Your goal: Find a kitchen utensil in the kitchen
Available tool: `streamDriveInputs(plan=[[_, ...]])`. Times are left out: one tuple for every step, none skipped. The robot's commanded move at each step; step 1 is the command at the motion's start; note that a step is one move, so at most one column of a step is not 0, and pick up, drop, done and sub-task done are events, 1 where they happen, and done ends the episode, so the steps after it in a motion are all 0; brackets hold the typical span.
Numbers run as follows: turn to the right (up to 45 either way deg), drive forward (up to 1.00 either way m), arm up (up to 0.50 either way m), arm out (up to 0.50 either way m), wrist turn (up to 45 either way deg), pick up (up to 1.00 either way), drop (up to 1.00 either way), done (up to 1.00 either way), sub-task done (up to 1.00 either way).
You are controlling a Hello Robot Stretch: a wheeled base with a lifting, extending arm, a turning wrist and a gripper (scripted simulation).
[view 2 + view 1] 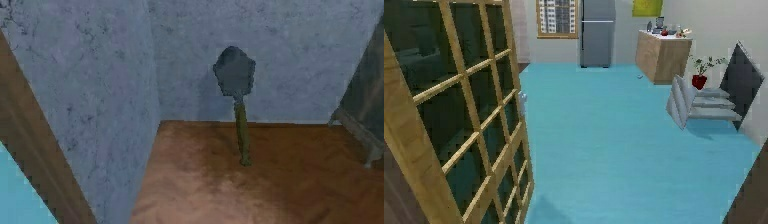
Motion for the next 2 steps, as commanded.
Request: streamDriveInputs(plan=[[0.0, 0.15, 0.0, 0.0, 0.0, 0.0, 0.0, 0.0, 0.0], [15.0, 0.0, 0.0, 0.0, 0.0, 0.0, 0.0, 0.0, 0.0]])
